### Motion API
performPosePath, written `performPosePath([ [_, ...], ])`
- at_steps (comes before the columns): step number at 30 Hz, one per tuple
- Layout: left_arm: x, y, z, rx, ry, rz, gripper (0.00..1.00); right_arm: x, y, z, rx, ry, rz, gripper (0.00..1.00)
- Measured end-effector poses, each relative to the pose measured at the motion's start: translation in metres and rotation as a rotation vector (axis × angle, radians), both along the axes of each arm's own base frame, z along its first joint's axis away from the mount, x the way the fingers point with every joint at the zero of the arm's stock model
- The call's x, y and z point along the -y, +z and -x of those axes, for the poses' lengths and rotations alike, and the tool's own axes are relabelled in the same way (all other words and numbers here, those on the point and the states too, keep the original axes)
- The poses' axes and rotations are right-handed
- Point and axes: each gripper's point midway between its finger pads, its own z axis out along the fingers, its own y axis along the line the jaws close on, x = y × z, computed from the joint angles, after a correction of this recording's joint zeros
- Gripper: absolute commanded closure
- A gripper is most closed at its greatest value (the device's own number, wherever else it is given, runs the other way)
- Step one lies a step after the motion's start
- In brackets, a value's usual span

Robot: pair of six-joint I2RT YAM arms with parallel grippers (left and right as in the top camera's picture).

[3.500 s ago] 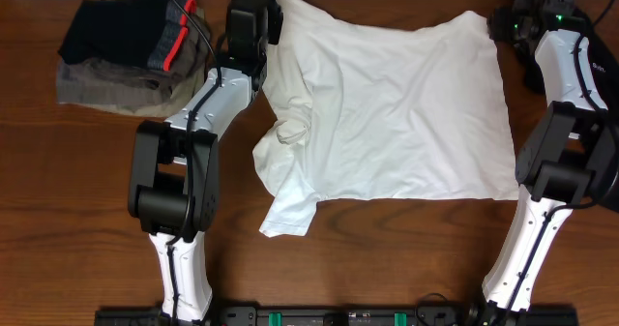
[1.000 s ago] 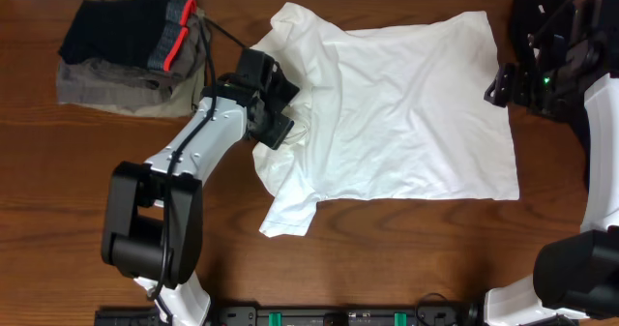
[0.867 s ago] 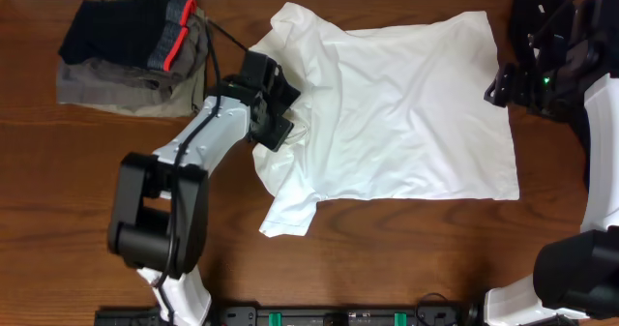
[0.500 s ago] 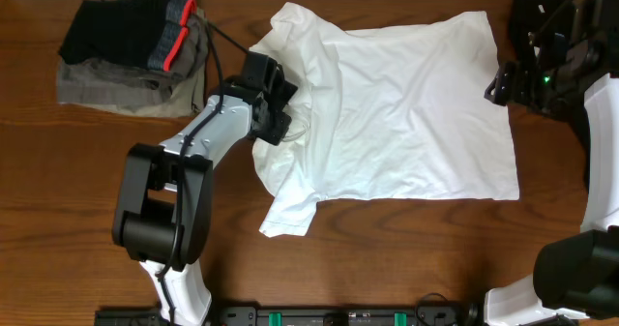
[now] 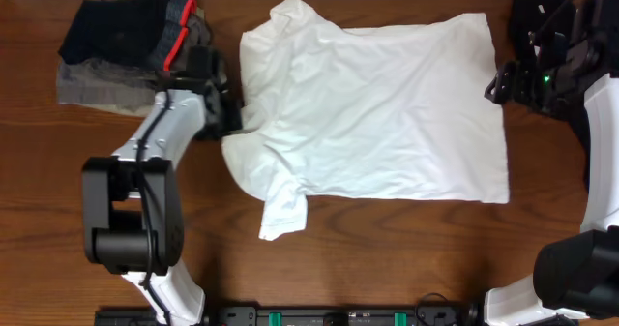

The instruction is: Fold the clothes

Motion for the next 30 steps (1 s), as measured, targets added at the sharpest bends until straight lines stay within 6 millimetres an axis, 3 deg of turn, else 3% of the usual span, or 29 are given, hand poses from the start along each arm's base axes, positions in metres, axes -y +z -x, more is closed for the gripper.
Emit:
performPosePath([
  [4,-0.021,-0.003,0.015,-0.07,0.145,0.016,0.89,0.0,0.0,0.0,0.0,0.0,0.0,0.17],
  [5,-0.024,-0.003,0.018,-0.083,0.161,0.018,0.75,0.0,0.0,0.0,0.0,0.0,0.0,0.18],
  [7,-0.028,-0.004,0.024,-0.106,0.188,0.021,0.16,0.0,0.0,0.0,0.0,0.0,0.0,0.17],
  [8,-0.03,-0.004,0.026,-0.114,0.204,0.023,0.02,0.0,0.0,0.0,0.0,0.0,0.0,0.17],
  [15,-0.033,-0.003,0.028,-0.124,0.206,0.022,0.02,0.0,0.0,0.0,-0.001,0.0,0.0,0.19],
  [18,-0.033,0.007,0.025,-0.122,0.179,0.018,0.02,0.0,0.0,0.0,-0.001,0.0,0.0,0.2],
  [21,-0.033,0.036,0.013,-0.04,0.151,0.017,0.02,0.001,0.002,0.002,0.002,-0.004,0.001,0.2],
  [25,-0.03,0.097,0.008,0.114,0.115,0.029,0.02,0.001,0.014,0.018,-0.001,-0.021,0.012,0.2],
  [27,-0.025,0.128,0.018,0.165,0.073,0.034,0.02,0.0,0.024,0.035,-0.015,-0.038,0.024,0.21],
  [30,-0.011,0.146,0.041,0.154,-0.008,0.039,0.02,0.0,0.033,0.056,-0.04,-0.066,0.038,0.24],
])
